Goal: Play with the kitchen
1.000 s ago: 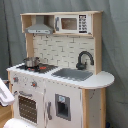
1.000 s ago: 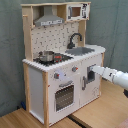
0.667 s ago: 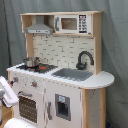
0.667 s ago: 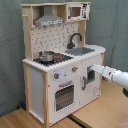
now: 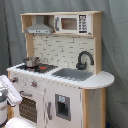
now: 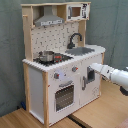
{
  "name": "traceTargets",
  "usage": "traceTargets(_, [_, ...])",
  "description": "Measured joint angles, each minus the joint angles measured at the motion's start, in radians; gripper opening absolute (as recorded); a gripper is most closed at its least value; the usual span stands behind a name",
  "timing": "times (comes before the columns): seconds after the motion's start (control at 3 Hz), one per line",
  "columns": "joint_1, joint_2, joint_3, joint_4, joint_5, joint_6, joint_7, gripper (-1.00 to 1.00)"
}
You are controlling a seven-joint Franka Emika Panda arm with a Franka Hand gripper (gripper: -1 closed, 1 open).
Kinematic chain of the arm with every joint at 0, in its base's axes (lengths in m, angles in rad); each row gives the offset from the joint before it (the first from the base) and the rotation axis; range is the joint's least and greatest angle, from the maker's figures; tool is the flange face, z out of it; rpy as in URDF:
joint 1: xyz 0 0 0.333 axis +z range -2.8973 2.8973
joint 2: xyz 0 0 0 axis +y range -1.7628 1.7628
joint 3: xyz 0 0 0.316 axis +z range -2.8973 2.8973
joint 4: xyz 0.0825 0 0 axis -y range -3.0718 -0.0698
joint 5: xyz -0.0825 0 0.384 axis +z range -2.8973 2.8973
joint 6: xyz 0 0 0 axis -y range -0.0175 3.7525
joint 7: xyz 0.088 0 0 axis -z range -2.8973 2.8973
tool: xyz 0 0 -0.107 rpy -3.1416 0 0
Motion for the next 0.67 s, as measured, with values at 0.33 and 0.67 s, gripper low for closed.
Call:
traceTargets(0.33, [-0.058, 0.009, 0.000, 0.000, 0.002, 0.102, 0.009, 1.00])
traceTargets(0.67, [-0.118, 0.011, -0.001, -0.001, 0.006, 0.192, 0.030, 1.00])
